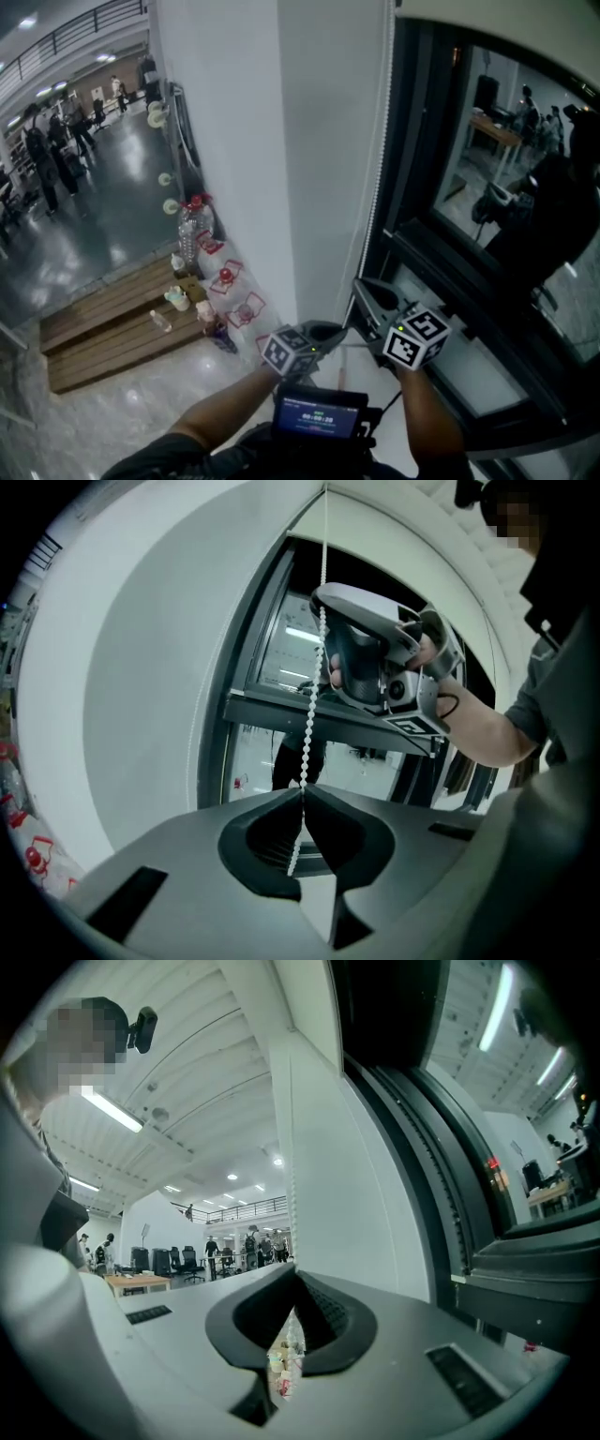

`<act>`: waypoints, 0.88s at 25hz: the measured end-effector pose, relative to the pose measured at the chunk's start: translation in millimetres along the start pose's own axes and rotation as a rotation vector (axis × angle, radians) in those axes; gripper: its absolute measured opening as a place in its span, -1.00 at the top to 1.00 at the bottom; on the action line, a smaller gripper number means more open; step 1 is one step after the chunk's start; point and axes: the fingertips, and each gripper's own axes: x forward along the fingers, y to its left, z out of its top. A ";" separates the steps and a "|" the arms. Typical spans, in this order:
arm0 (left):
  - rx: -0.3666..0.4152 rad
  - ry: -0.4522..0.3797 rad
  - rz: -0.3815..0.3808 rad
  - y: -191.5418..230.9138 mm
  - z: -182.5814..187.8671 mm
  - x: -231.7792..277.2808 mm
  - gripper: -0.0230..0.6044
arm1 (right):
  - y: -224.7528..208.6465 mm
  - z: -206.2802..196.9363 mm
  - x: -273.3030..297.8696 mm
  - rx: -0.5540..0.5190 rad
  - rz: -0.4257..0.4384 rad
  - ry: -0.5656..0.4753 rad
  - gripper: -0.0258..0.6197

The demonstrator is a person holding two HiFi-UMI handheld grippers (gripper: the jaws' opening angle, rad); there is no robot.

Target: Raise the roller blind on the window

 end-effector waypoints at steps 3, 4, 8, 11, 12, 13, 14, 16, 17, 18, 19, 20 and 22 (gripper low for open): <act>0.022 0.014 -0.019 9.1 6.0 -15.5 0.62 | -1.5 -0.3 -0.5 0.008 -0.004 -0.001 0.88; 0.011 -0.010 -0.014 11.4 18.0 -23.9 0.61 | -1.4 -0.7 -0.9 0.010 -0.003 -0.003 0.88; 0.018 -0.202 -0.034 -5.1 114.3 -62.7 0.61 | 1.6 -0.9 1.9 0.013 0.007 -0.004 0.88; 0.076 -0.292 -0.031 -15.4 179.0 -75.5 0.61 | 2.3 -0.5 2.9 0.017 0.009 -0.009 0.88; 0.078 -0.321 -0.038 -18.1 196.5 -78.1 0.61 | 3.7 -0.9 3.0 0.017 0.011 -0.010 0.88; 0.075 -0.350 -0.046 -20.2 212.5 -80.2 0.61 | 5.2 -1.3 3.0 0.015 0.011 -0.008 0.88; 0.074 -0.373 -0.049 -21.3 227.2 -81.6 0.61 | 6.8 -1.5 3.3 0.012 0.013 -0.005 0.88; 0.094 -0.397 -0.045 -21.6 251.3 -81.9 0.61 | 9.4 -1.5 4.4 0.006 0.019 -0.003 0.88; 0.107 -0.402 -0.044 -21.8 261.1 -81.0 0.61 | 10.2 -1.5 4.6 0.004 0.021 -0.002 0.88; 0.118 -0.407 -0.048 -22.6 270.0 -80.0 0.61 | 10.8 -1.4 4.7 0.004 0.021 -0.003 0.88; 0.126 -0.414 -0.055 -23.8 278.4 -79.0 0.61 | 11.1 -1.3 4.6 0.003 0.021 -0.004 0.88; 0.135 -0.421 -0.061 -24.7 286.0 -78.0 0.61 | 11.2 -1.2 4.6 0.001 0.021 -0.004 0.88; 0.150 -0.429 -0.065 -25.7 298.1 -75.5 0.61 | 11.1 -1.9 4.4 0.000 0.020 -0.005 0.88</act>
